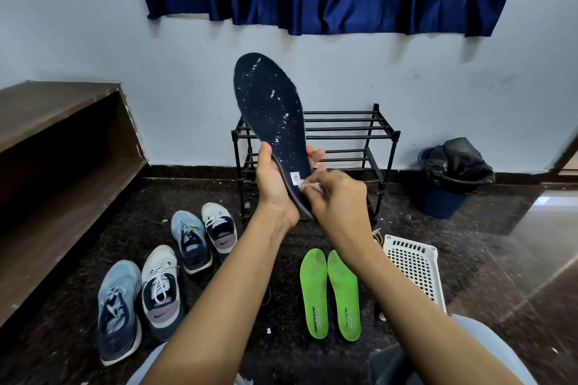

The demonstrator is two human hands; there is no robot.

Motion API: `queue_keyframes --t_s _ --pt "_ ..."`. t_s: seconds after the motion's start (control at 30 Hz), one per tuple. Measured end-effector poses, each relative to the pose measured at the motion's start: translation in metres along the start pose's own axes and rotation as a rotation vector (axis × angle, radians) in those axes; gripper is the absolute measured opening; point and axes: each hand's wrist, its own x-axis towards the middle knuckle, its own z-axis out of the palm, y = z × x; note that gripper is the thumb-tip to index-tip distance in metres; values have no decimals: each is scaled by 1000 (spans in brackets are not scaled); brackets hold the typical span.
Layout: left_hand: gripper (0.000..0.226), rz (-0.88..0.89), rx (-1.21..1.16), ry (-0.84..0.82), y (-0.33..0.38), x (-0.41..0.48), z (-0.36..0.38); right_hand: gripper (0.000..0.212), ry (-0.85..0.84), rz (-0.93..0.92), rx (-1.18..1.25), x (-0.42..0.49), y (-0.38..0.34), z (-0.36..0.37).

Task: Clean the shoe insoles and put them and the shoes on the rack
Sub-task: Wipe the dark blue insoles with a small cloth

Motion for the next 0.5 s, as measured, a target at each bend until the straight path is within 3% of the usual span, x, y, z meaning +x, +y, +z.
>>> queue_keyframes --t_s 0.1,0.17,0.37,0.5 --pt "59 42 -29 -2 6 1 -6 3 -146 190 139 -6 -2 -4" --pt "59 39 -26 -6 7 1 -8 3 -159 213 157 -6 -2 -4" --pt "65 -18 -29 9 -2 -4 2 6 -42 19 -45 8 2 -5" --pt "68 -91 -17 -87 -5 -7 6 3 118 -89 -171 13 7 -11"
